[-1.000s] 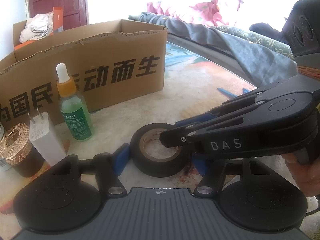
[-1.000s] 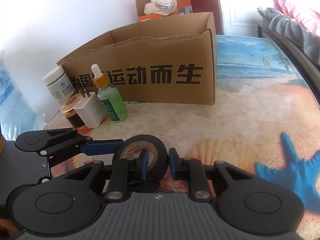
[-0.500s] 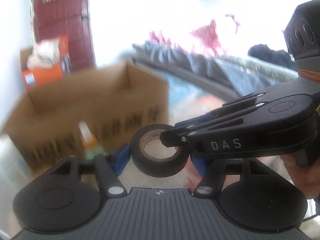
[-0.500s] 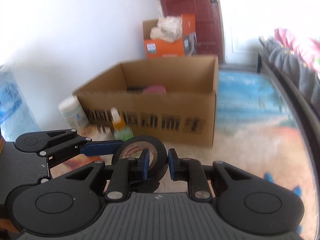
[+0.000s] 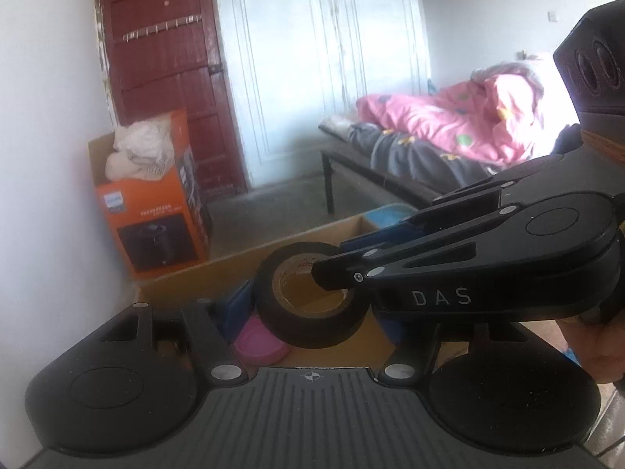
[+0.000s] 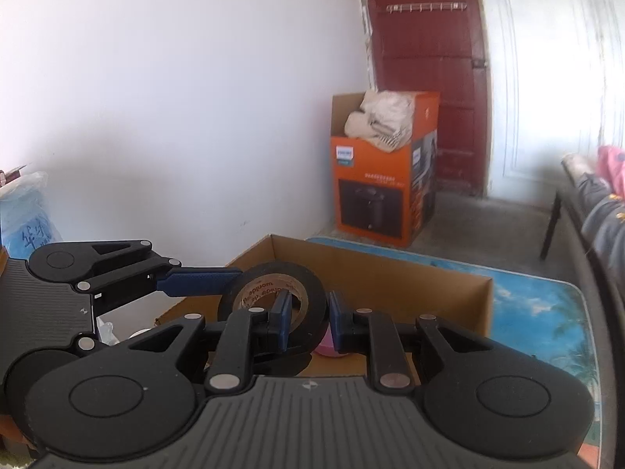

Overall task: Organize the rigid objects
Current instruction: 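Carry the tape roll into the box and open the right gripper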

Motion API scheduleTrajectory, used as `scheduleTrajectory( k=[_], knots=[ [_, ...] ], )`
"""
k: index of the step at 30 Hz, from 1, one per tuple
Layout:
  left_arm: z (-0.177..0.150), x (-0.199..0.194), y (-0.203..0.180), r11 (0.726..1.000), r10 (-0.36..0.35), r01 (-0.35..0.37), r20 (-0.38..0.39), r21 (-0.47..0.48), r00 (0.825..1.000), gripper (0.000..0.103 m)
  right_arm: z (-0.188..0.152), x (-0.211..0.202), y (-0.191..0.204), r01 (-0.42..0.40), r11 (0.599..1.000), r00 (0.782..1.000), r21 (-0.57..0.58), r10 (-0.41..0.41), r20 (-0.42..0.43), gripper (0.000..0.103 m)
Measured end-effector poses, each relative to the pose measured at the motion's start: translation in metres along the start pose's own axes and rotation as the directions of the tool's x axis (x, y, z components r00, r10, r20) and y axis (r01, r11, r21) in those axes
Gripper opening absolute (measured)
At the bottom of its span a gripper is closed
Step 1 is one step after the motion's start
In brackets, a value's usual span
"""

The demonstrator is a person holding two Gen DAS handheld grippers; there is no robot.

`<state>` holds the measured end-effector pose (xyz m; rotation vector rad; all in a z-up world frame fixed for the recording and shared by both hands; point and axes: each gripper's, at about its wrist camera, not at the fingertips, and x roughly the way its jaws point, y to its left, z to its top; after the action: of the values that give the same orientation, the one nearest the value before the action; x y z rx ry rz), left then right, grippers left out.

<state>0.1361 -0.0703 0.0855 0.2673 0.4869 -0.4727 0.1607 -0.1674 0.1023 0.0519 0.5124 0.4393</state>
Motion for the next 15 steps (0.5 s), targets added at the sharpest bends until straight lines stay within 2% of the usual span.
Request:
scheduleTrajectory(
  k=[2, 4, 9, 12, 15],
  knots=[
    [0.001, 0.023, 0.015, 0.999, -0.019, 0.016, -0.09, -0.034, 0.996, 0.066, 0.006, 0.03, -0.01, -0.035, 0.999, 0.996, 0.032, 0.037, -0.081, 0.022],
    [-0.001, 0.049, 0.027, 0.997, -0.045, 0.033, -0.188, -0.071, 0.981, 0.066, 0.008, 0.061, -0.022, -0.062, 0.996, 0.983, 0.069, 0.073, -0.168, 0.022],
    [-0.012, 0.094, 0.043, 0.99, -0.099, 0.052, -0.384, -0.13, 0.918, 0.066, 0.0, 0.129, -0.045, -0.092, 0.983, 0.922, 0.162, 0.145, -0.36, 0.022],
    [-0.018, 0.115, 0.053, 0.98, -0.137, 0.053, -0.461, -0.191, 0.877, 0.066, -0.006, 0.155, -0.054, -0.098, 0.975, 0.882, 0.198, 0.177, -0.436, 0.022],
    [-0.022, 0.129, 0.06, 0.974, -0.157, 0.046, -0.514, -0.222, 0.843, 0.066, -0.01, 0.174, -0.058, -0.102, 0.971, 0.846, 0.218, 0.2, -0.494, 0.022]
  ],
)
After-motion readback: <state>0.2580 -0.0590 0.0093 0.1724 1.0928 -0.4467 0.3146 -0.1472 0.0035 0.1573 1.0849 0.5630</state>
